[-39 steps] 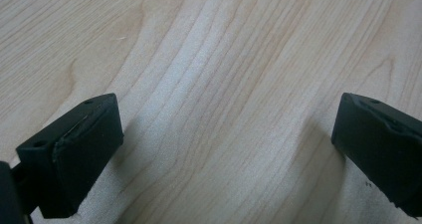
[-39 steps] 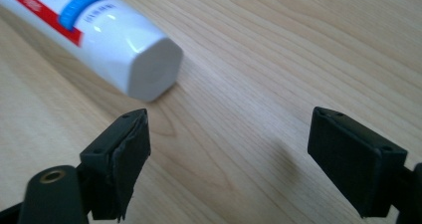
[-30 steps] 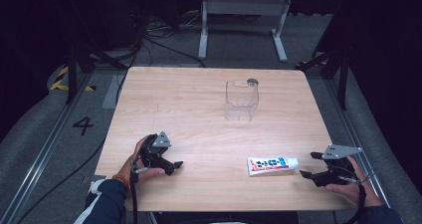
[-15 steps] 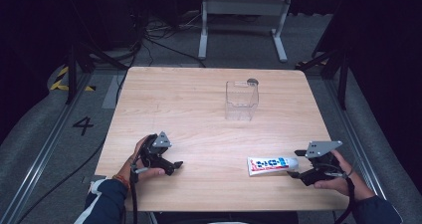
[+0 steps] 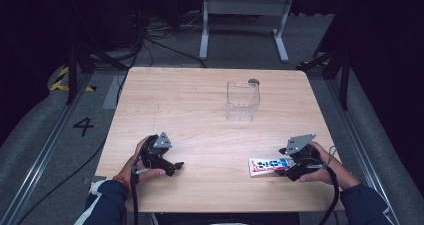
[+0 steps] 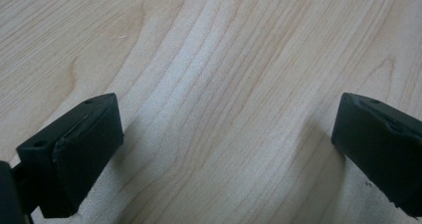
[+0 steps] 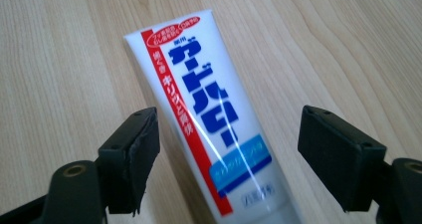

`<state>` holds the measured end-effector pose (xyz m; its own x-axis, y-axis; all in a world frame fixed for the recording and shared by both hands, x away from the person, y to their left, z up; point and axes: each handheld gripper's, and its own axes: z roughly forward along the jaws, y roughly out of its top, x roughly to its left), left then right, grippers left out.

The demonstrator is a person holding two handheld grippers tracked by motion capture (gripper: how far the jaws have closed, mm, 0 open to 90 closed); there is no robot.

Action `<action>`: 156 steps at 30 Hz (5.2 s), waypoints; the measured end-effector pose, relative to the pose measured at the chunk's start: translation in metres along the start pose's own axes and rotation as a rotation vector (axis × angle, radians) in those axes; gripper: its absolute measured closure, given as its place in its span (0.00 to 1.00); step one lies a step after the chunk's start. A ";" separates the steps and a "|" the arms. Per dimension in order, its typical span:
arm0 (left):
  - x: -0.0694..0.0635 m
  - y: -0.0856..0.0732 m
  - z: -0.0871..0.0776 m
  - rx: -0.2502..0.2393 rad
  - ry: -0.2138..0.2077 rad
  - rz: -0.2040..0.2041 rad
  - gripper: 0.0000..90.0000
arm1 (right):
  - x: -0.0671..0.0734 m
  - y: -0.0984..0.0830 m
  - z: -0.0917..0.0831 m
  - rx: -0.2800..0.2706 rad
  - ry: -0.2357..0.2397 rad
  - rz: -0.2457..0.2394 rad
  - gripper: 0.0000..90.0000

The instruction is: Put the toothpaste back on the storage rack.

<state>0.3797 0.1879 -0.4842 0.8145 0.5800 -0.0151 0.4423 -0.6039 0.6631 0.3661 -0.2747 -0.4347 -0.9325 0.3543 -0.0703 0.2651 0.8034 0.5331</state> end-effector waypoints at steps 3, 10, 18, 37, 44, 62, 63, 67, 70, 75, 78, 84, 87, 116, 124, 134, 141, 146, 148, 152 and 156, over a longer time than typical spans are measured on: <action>0.000 0.000 0.000 0.000 0.000 0.000 0.00 | -0.002 0.012 0.008 0.038 0.040 -0.047 0.28; 0.000 0.000 0.000 0.001 -0.001 0.001 0.00 | -0.005 0.022 0.021 0.093 0.107 -0.097 0.31; 0.000 0.000 0.000 0.000 -0.002 0.002 0.00 | -0.005 0.026 0.033 0.139 0.124 -0.132 0.34; 0.000 0.000 0.000 0.000 -0.003 0.002 0.00 | -0.006 0.026 0.039 0.115 0.106 -0.076 0.49; 0.000 0.000 0.000 0.001 -0.002 0.003 0.00 | -0.004 0.024 0.034 0.108 0.096 -0.068 0.57; 0.000 0.000 0.000 0.000 -0.002 0.003 0.00 | -0.009 0.004 0.008 -0.039 0.047 0.037 0.69; 0.000 0.000 0.000 0.001 -0.002 0.004 0.00 | -0.010 0.003 0.005 -0.053 0.043 0.049 0.69; 0.000 0.000 0.000 0.001 -0.002 0.003 0.00 | -0.014 0.000 0.000 -0.091 0.043 0.077 0.69; 0.000 0.000 0.000 0.000 -0.002 0.002 0.00 | -0.016 -0.001 -0.003 -0.121 0.043 0.096 0.69; 0.000 0.000 0.000 0.000 -0.003 0.002 0.00 | -0.016 -0.002 -0.005 -0.152 0.054 0.103 0.70; 0.000 0.000 0.000 0.000 -0.002 0.002 0.00 | -0.017 -0.003 -0.005 -0.163 0.058 0.105 0.71; 0.000 0.000 0.000 0.000 -0.002 0.002 0.00 | -0.017 -0.003 -0.006 -0.180 0.050 0.103 0.71; 0.000 0.000 0.000 0.002 -0.002 0.004 0.00 | -0.017 -0.002 -0.007 -0.189 0.048 0.103 0.71; 0.000 0.000 0.000 0.000 -0.002 0.002 0.00 | -0.021 0.001 -0.019 -0.323 0.013 0.121 0.75; 0.000 0.000 0.000 0.000 -0.003 0.002 0.00 | -0.022 0.011 -0.022 -0.360 -0.004 0.115 0.75; 0.000 0.000 0.000 0.000 -0.002 0.002 0.00 | -0.026 0.026 -0.028 -0.410 -0.022 0.103 0.75; 0.000 0.000 0.000 0.001 -0.002 0.003 0.00 | -0.032 0.033 -0.027 -0.445 -0.033 0.115 0.76; 0.000 0.000 0.000 0.000 -0.002 0.002 0.00 | -0.031 0.043 -0.028 -0.458 -0.051 0.108 0.76; 0.000 0.000 0.000 0.000 -0.002 0.003 0.00 | -0.031 0.046 -0.029 -0.468 -0.051 0.111 0.76; 0.000 0.000 0.000 0.000 -0.002 0.003 0.00 | -0.032 0.052 -0.027 -0.475 -0.062 0.109 0.76; 0.000 0.000 0.000 0.000 -0.002 0.002 0.00 | -0.033 0.057 -0.026 -0.485 -0.064 0.110 0.76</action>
<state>0.3799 0.1881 -0.4841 0.8161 0.5776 -0.0152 0.4406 -0.6051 0.6631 0.4052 -0.2532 -0.3805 -0.8846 0.4650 -0.0350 0.2024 0.4504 0.8696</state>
